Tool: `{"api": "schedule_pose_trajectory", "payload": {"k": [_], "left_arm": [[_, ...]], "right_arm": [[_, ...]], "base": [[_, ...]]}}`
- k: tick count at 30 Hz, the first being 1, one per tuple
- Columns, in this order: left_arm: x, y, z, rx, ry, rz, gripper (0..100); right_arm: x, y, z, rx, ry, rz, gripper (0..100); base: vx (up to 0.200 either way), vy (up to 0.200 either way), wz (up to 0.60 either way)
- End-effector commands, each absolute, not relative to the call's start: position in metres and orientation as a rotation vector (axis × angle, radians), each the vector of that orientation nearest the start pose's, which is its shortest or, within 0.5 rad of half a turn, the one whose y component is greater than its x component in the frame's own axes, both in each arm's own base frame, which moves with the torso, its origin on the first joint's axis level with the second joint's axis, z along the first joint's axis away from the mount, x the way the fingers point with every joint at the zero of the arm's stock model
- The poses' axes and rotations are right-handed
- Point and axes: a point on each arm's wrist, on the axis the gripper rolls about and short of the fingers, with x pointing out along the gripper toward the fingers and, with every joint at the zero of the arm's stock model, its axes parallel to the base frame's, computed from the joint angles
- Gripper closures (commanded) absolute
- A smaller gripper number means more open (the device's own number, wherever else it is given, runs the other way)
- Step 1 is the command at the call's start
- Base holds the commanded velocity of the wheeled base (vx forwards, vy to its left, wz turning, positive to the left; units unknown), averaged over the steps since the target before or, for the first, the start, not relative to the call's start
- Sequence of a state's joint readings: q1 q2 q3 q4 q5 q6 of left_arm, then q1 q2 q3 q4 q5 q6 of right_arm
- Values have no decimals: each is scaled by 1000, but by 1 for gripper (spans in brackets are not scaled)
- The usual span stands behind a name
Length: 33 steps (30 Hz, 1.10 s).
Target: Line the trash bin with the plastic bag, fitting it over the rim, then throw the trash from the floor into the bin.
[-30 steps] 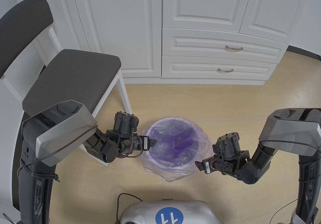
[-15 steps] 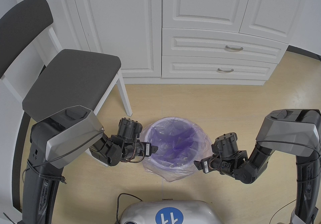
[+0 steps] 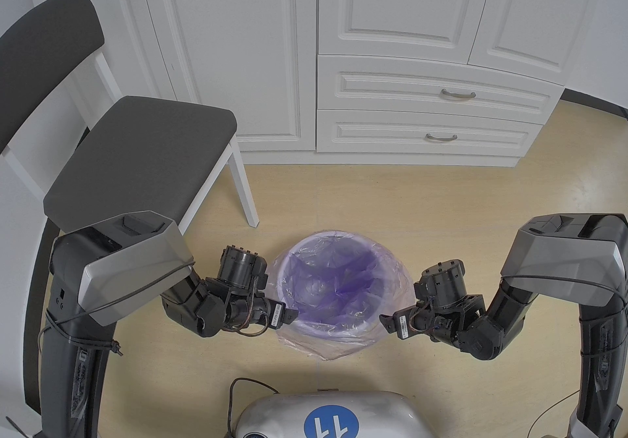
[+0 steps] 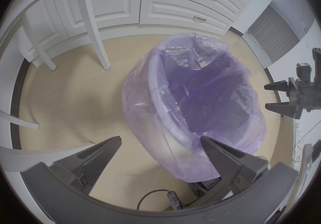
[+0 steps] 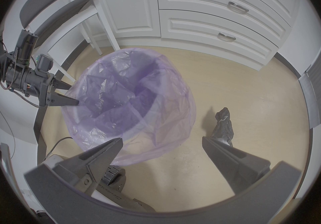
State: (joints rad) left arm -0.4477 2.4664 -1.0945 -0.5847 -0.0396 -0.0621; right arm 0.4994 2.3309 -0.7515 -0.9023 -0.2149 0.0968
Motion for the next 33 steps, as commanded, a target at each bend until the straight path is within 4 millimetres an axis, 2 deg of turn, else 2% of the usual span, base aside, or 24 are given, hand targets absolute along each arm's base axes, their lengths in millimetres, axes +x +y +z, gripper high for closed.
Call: {"api": "schedule_pose_trajectory", "payload": {"k": [1, 14, 23, 33], "left_arm": [[368, -178, -39, 102, 786, -466, 0], [358, -171, -39, 133, 762, -530, 0], [352, -162, -27, 134, 754, -603, 0], [344, -157, -32, 170, 780, -653, 0]], "right_arm": [[318, 169, -23, -147, 652, 244, 0], [314, 170, -26, -154, 661, 252, 0], [312, 171, -24, -154, 655, 256, 0], [314, 168, -24, -152, 657, 248, 0]], "base": [[0, 0, 0], [0, 0, 0], [0, 0, 0], [0, 0, 0]]}}
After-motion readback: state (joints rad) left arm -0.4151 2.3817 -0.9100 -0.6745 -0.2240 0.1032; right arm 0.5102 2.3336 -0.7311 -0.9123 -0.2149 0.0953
